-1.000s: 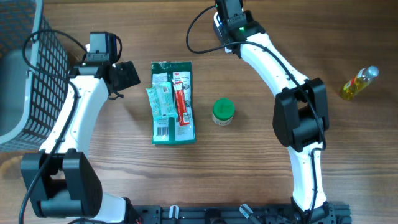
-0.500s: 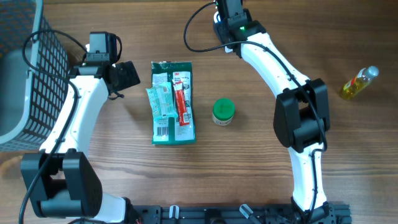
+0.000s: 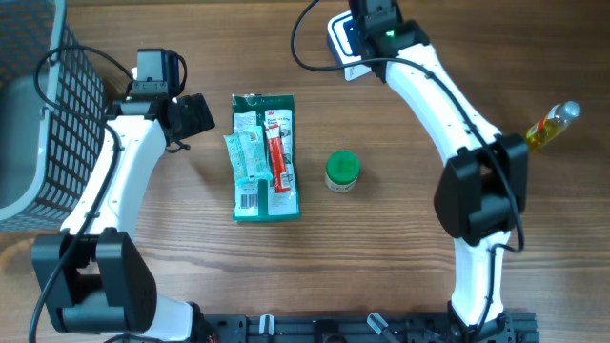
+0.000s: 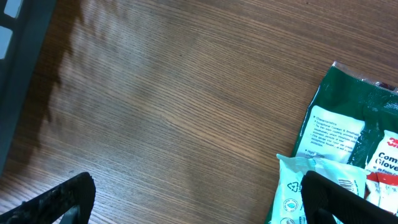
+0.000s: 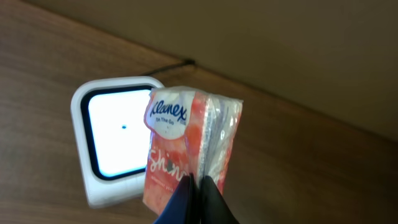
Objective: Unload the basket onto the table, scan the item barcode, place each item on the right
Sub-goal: 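Carry the Kleenex pack away from the scanner toward the right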
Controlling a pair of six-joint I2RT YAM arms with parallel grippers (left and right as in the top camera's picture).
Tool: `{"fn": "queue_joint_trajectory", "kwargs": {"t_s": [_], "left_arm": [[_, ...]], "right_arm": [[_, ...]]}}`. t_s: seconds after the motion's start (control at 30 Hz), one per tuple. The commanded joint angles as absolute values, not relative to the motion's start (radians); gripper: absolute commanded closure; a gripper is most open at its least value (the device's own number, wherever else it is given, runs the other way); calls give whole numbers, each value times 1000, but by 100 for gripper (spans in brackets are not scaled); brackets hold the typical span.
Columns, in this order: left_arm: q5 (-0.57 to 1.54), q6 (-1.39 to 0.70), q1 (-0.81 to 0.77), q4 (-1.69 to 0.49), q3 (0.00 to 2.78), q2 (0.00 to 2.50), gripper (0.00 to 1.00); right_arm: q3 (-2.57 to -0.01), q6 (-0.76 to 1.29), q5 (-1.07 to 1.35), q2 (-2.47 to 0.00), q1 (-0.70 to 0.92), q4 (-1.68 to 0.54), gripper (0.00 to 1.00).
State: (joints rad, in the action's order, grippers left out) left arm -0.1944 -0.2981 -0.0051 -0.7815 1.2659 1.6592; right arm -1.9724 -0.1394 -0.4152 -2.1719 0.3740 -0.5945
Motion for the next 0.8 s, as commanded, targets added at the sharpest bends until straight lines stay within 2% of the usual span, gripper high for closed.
{"fn": "queue_joint_trajectory", "kwargs": {"t_s": [0.0,0.27,0.4,0.6,0.77], "left_arm": [[-203,-300,-2,-781,1261,1667,0],[-203,-300,-2,-781,1261,1667,0],[-203,-300,-2,-781,1261,1667,0],[-203,-300,-2,-781,1261,1667,0],[-203,-300,-2,-781,1261,1667,0]], "right_arm": [[-1977,-78,-426,-2042,369,-688,96],[-1977,71,-415,-1779,336,-1002,96],[-1975,176,-408,-1650,320,-1229,96],[-1948,301,-391,-1612,314,-1539,96],[-1821,348,-392,-1612,314,-1583,96]]}}
